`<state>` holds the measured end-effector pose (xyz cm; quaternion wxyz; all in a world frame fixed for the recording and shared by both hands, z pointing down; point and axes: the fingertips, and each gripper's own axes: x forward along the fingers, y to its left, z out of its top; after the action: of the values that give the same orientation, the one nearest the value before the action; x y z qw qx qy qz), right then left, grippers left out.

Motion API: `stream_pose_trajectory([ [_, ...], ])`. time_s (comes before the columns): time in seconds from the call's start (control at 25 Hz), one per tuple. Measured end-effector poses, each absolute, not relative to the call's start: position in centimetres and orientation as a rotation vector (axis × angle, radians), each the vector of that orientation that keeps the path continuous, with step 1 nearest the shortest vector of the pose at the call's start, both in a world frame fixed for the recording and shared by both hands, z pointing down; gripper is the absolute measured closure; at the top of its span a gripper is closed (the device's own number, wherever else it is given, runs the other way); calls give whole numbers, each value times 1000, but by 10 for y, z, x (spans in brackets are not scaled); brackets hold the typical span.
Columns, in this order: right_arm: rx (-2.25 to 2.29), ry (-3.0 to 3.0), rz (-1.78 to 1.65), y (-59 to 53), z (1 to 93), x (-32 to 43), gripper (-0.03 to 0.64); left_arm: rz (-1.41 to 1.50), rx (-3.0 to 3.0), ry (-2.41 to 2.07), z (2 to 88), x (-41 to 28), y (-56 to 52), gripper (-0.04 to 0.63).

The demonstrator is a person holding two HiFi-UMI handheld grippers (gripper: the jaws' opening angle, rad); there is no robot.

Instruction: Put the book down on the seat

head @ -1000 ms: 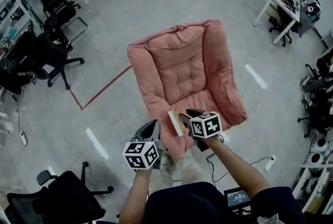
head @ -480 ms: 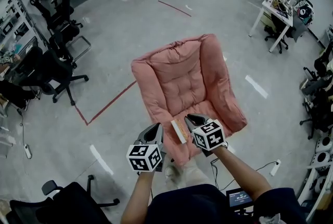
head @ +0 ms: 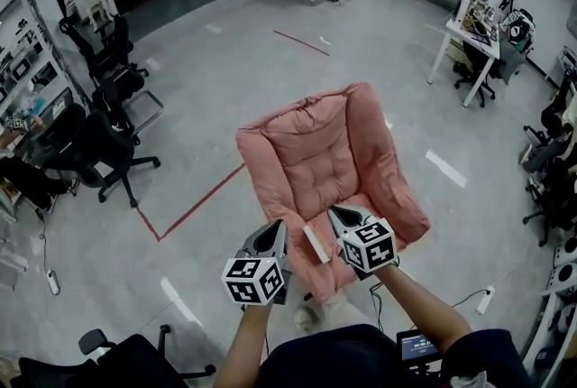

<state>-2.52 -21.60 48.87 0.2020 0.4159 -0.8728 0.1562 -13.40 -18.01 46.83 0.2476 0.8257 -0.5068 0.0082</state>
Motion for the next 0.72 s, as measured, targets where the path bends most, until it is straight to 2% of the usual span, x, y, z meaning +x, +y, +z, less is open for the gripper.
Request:
stream_pose_trajectory([
  [0.72,1317,-2529,390,-210,442,-25,597,-38,2312,-1331,453,-130,-168,591],
])
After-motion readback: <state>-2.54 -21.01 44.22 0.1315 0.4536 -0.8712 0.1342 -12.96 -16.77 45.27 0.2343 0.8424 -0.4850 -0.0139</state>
